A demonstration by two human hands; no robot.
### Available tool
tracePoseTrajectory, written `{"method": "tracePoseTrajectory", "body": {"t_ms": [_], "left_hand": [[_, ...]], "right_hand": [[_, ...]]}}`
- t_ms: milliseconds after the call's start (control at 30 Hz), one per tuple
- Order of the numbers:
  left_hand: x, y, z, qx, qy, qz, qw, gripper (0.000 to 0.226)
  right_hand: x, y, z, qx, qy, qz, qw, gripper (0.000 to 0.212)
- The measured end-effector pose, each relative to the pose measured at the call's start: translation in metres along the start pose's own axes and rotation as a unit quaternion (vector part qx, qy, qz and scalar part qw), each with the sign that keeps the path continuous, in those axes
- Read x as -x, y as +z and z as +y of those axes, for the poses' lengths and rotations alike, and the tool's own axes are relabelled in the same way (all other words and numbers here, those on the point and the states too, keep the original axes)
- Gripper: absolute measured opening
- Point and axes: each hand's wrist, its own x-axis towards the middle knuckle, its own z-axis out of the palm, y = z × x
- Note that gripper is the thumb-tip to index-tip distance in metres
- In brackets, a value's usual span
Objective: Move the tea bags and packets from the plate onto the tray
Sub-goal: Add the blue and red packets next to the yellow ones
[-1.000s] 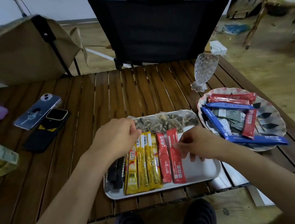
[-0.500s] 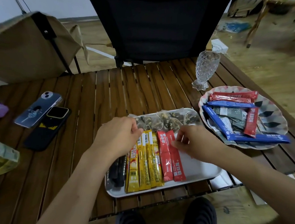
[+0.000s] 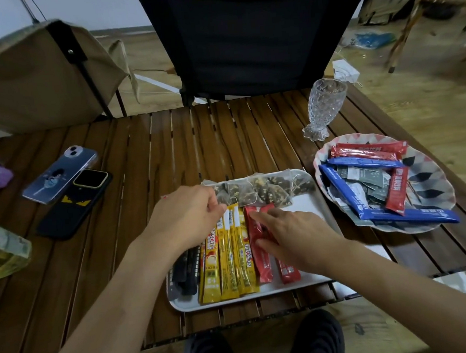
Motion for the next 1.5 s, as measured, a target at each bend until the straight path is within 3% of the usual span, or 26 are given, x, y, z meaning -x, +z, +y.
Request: {"method": "tracePoseTrajectory", "body": {"t_ms": [133,200,333,467,833,1167,1300,1367,1500], "left_hand": [[0.001,0.0,-0.001,0.002,0.002,0.0,1.0,0.029],[0.001,0.001,-0.002,0.003,0.003,0.003,1.0,0.029],[0.001,0.001,-0.003,0.001,0.003,0.0,1.0,0.028],[0.001,0.001,-0.002,0.007,0.007,0.001,1.0,0.027],[0.001,0.001,0.001,-0.009,0.003,-0.01,1.0,0.026],[-0.002,0.004,0.005,-0.017,0.006,-0.015,1.0,0.03],[-0.004,0.005,0.004,-0.009,0.0,-0.027,1.0,0.028],[-0.005,0.006,0.004,-0.01,-0.001,-0.028,1.0,0.028],[-0.007,0.008,0.005,-0.025,-0.003,-0.028,0.999,0.027]], "right_hand": [[0.0,0.01,-0.007,0.07,-0.002,0.008,0.998,0.056],[0.001,0.011,-0.007,0.047,0.011,0.013,0.999,0.055],[0.004,0.0,0.003,-0.08,0.046,0.04,0.995,0.026],[0.007,-0.005,0.011,-0.129,0.089,0.03,0.987,0.004],[0.005,-0.017,0.036,-0.167,0.111,0.011,0.98,0.004],[0.032,-0.054,0.116,-0.104,0.292,0.105,0.945,0.011],[0.038,-0.054,0.131,-0.133,0.329,0.048,0.934,0.013],[0.037,-0.053,0.134,-0.148,0.331,0.014,0.932,0.026],[0.033,-0.049,0.133,-0.145,0.317,0.025,0.937,0.035]]}}
